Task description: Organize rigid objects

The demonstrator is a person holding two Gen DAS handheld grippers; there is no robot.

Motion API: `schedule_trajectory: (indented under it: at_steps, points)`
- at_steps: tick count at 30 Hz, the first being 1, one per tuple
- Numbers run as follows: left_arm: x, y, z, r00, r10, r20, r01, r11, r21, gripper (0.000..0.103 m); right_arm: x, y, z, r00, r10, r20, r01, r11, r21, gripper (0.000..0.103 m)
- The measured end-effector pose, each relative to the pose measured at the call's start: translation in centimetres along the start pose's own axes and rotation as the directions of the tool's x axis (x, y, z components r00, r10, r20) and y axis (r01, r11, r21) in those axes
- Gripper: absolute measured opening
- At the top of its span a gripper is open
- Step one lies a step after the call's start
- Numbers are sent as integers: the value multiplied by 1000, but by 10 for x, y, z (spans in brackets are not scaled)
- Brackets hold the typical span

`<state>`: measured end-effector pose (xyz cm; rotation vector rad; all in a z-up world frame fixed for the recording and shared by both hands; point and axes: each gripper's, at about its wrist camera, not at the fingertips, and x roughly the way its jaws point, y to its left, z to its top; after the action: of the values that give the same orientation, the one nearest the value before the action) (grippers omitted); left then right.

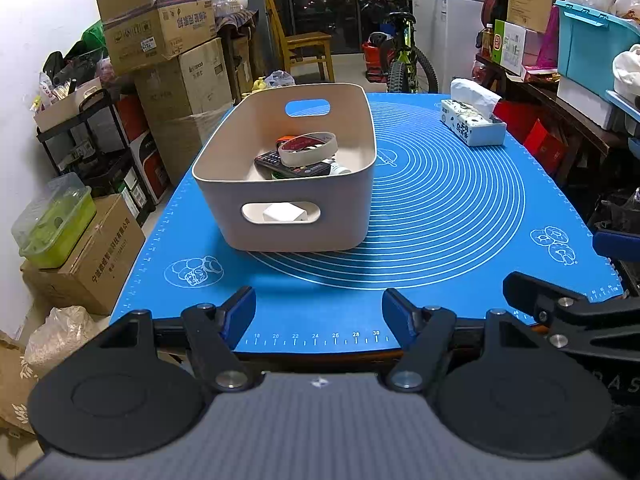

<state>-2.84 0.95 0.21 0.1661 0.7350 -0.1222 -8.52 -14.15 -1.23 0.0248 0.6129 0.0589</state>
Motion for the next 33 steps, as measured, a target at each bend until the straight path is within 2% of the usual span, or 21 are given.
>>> schedule_trajectory:
  at_steps: [33]
  points:
    - [2, -4, 1, 1000, -1, -3, 1, 1000, 5, 71, 0, -9, -2, 1000, 1, -8, -1, 1000, 22, 96]
